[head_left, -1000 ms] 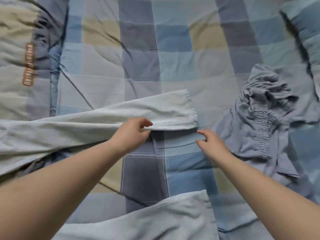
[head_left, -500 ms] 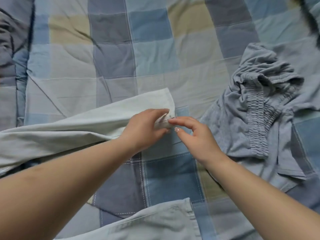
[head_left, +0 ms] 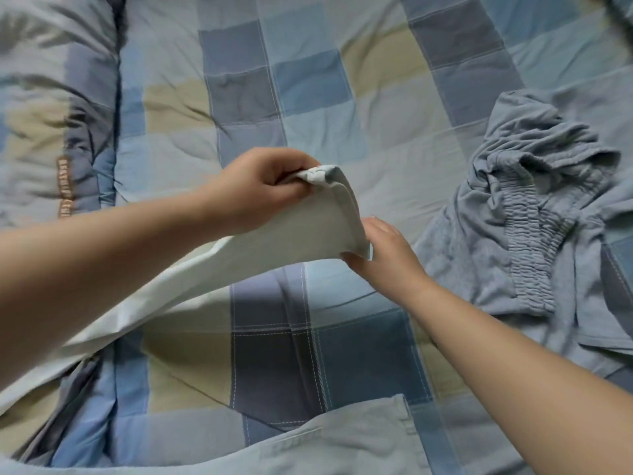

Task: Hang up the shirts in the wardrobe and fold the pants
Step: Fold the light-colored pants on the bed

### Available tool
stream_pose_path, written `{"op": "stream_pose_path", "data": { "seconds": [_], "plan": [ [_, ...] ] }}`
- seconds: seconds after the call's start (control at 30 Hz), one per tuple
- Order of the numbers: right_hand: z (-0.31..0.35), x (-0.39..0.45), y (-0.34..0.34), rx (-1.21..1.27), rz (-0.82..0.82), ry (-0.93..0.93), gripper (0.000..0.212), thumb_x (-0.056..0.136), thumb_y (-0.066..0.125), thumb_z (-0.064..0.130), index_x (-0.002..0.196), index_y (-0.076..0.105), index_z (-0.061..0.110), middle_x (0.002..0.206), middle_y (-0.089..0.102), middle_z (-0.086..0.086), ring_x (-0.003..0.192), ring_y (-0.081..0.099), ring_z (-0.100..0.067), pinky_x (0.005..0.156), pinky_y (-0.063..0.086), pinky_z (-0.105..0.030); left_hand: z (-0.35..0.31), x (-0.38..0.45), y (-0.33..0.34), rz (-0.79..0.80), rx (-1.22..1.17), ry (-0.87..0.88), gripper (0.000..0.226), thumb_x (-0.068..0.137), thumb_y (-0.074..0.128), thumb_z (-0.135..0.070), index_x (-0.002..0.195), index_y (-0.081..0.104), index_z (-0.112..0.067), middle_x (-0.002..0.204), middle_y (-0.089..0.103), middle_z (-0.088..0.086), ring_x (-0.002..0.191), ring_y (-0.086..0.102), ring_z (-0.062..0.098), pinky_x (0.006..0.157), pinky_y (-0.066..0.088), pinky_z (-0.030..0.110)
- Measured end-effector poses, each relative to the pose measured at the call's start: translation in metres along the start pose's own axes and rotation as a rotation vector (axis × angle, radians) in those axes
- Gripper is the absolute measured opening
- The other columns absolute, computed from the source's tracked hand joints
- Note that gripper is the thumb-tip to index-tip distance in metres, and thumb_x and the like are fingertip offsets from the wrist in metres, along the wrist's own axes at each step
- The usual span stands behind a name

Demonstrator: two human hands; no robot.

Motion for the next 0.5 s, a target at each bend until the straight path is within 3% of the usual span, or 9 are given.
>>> {"op": "stream_pose_path", "data": {
  "seconds": [0.07,0.17,0.23,0.3,0.37,0.43,0.5],
  "plan": [
    [-0.010,-0.005,0.001,0.063,-0.024,0.074,0.015,0.091,0.054,0.020,0.092,0.057,0.005,0.087,0.060,-0.006,0.082,0.052,-0.026,0.080,0.043,-0.038,-0.006,0.007,-0.019,-0.062,0.149,0.043,0.016,0.080,0.055,-0.021,0.086,0.068,-0.028,0.073,0.066,-0.013,0.066,0.053,0.000,0.063,0.040,0.018],
    [-0.014,-0.026,0.001,0.278,-0.124,0.132,0.008,0.093,0.047,0.015,0.087,0.053,0.014,0.067,0.055,0.006,0.063,0.047,-0.011,0.058,0.037,-0.027,-0.012,0.029,-0.041,-0.187,0.687,0.041,0.020,0.087,0.058,-0.017,0.101,0.071,-0.011,0.095,0.070,0.017,0.086,0.063,0.034,0.071,0.046,0.034],
    [-0.013,-0.044,0.005,0.395,-0.176,0.147,0.018,0.094,0.044,0.011,0.085,0.051,0.025,0.057,0.051,0.014,0.053,0.043,-0.002,0.055,0.041,-0.021,0.001,0.047,-0.029,-0.087,0.667,-0.141,0.021,0.090,0.053,-0.012,0.102,0.070,-0.011,0.095,0.068,0.016,0.081,0.063,0.035,0.067,0.049,0.032],
    [-0.023,-0.061,0.008,0.499,-0.214,0.214,0.015,0.095,0.045,0.014,0.085,0.052,0.024,0.052,0.046,0.016,0.050,0.040,-0.003,0.054,0.045,-0.034,0.005,0.057,-0.009,-0.020,0.465,-0.281,0.021,0.091,0.051,-0.008,0.098,0.069,-0.016,0.089,0.066,0.007,0.068,0.064,0.024,0.064,0.058,0.034],
    [-0.047,-0.074,0.002,0.550,-0.283,0.298,0.014,0.095,0.050,0.019,0.082,0.054,0.019,0.047,0.040,0.015,0.047,0.035,-0.003,0.054,0.039,-0.033,-0.004,0.071,0.007,-0.044,0.422,-0.245,0.020,0.092,0.054,-0.012,0.100,0.070,-0.020,0.091,0.066,0.005,0.076,0.068,0.025,0.072,0.058,0.031],
    [-0.078,-0.082,-0.004,0.614,-0.341,0.398,0.019,0.094,0.054,0.023,0.076,0.056,0.017,0.046,0.038,0.015,0.046,0.034,-0.002,0.055,0.037,-0.029,-0.020,0.081,0.022,-0.067,0.549,-0.124,0.022,0.092,0.053,-0.015,0.108,0.070,-0.015,0.102,0.068,0.009,0.095,0.065,0.030,0.077,0.048,0.028],
    [-0.101,-0.085,-0.004,0.638,-0.357,0.471,0.018,0.093,0.056,0.026,0.077,0.058,0.019,0.052,0.045,0.014,0.048,0.039,0.001,0.056,0.039,-0.024,-0.020,0.087,0.043,-0.052,0.567,-0.067,0.026,0.093,0.051,-0.014,0.113,0.067,-0.011,0.115,0.066,0.012,0.107,0.059,0.032,0.080,0.043,0.029]
  ]
}}
Point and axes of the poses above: each hand's wrist, its own x-axis towards the middle knuckle, its own y-axis out of the palm, z = x × y, the point moved 10 cm from there along x, towards the middle knuckle
